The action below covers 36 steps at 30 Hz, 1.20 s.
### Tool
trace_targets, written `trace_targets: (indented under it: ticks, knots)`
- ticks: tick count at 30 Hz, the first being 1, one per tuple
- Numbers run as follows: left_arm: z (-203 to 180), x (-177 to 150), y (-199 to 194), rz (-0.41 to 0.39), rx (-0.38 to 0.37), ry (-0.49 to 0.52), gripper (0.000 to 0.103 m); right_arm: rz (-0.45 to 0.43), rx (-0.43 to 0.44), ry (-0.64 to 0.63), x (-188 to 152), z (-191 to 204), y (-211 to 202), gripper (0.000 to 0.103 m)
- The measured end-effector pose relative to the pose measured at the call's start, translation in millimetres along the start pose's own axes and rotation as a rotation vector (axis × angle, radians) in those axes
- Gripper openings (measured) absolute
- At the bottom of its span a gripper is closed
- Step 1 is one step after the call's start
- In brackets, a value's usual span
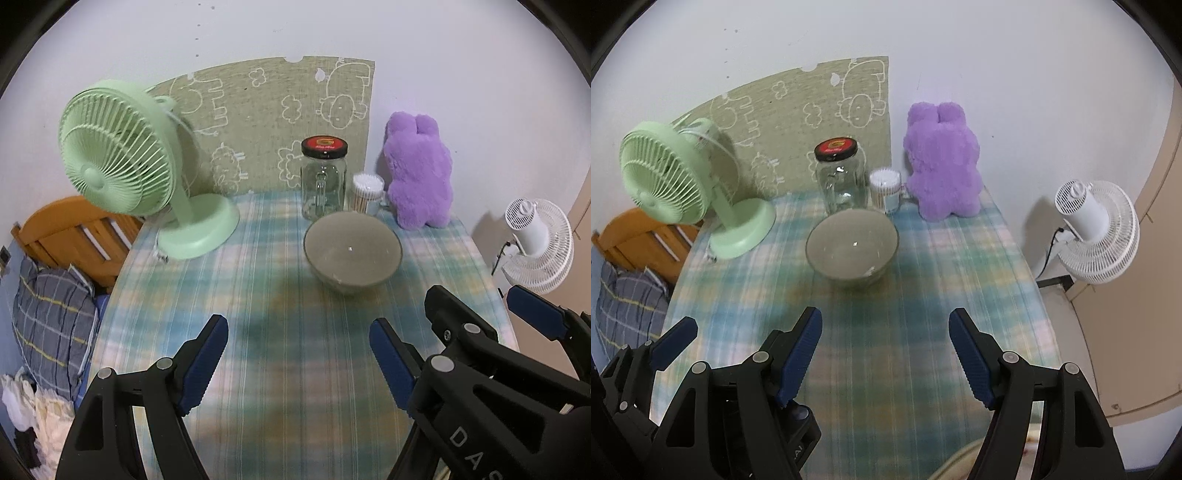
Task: Organize plates and bowls
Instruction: 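Move both grippers to the bowl by the jar and grip its rim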
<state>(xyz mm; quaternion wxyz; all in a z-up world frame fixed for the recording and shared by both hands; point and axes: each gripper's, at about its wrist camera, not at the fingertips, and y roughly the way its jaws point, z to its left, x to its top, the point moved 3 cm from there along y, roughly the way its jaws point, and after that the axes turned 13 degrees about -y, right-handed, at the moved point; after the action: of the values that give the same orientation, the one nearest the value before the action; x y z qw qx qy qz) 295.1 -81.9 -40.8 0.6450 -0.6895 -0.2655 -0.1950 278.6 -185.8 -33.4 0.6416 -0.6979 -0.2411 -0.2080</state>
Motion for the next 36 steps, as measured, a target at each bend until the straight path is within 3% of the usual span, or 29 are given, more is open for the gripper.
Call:
trace_targets:
  ticks: [10, 19, 24, 26, 36]
  knots:
    - [-18, 34, 57, -0.006, 0.034, 0.017, 0.077, -0.009, -0.003, 0.032, 39, -17, 57, 0.075]
    - [-25, 45, 102, 0.002, 0.047, 0.014, 0.072, 0.004, -0.008, 0.030, 54, -25, 107, 0.074]
    - [-26, 47, 126, 0.009, 0.057, 0.009, 0.067, 0.012, 0.000, 0.033, 56, -26, 131, 0.067]
    - [-26, 46, 138, 0.026, 0.050, 0.004, 0.062, 0.017, 0.004, 0.044, 56, -27, 142, 0.060]
    - [-24, 43, 168, 0.065, 0.038, -0.018, 0.036, 0.049, 0.020, 0.051, 54, -25, 178, 0.040]
